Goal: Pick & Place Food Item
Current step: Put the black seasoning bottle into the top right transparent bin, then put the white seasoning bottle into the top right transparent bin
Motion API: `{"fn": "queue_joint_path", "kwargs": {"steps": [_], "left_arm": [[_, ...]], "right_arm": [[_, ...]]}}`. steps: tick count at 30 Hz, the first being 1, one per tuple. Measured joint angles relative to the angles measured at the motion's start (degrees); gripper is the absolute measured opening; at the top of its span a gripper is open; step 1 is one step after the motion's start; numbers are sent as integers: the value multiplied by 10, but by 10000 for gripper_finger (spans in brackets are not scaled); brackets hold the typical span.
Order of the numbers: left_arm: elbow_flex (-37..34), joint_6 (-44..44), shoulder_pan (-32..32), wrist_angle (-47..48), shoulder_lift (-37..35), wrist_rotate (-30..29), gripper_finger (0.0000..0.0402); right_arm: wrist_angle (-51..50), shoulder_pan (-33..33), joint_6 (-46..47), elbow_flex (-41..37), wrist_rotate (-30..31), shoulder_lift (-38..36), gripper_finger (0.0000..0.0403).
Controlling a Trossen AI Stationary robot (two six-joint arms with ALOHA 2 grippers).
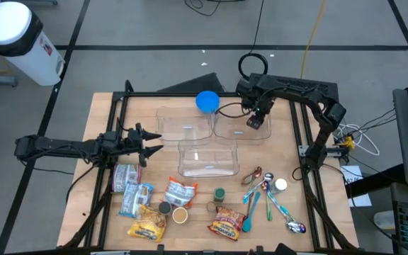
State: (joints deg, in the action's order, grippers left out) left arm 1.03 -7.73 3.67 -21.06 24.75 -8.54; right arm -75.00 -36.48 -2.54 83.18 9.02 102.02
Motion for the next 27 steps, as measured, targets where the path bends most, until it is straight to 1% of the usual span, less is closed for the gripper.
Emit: {"fn": "queue_joint_path", "kwargs": {"steps": [3, 5, 9, 14, 17, 19, 22, 24, 27], "left_arm": [[0, 0, 0, 0, 0, 0, 241], [0, 0, 0, 0, 0, 0, 241], [0, 0, 0, 0, 0, 0, 241], [0, 0, 0, 0, 0, 0, 241], [0, 0, 0, 0, 0, 0, 241], [0, 0, 0, 0, 0, 0, 241], [0, 0, 0, 0, 0, 0, 241], [0, 0, 0, 0, 0, 0, 241], [0, 0, 0, 0, 0, 0, 241]], "right_arm": [[-10, 0, 3, 0, 3, -9, 252], [-17, 0, 4, 0, 16, -21, 252], [-19, 0, 13, 0, 30, -59, 253], [-44, 4, 50, 0, 32, -135, 253], [-53, 26, 88, 0, 29, -193, 253], [-45, 58, 106, 0, 30, -238, 253], [-3, 132, 137, 0, 31, -304, 253], [53, 199, 154, -10, 40, -348, 253], [169, 317, 169, -58, 86, -418, 253]]}}
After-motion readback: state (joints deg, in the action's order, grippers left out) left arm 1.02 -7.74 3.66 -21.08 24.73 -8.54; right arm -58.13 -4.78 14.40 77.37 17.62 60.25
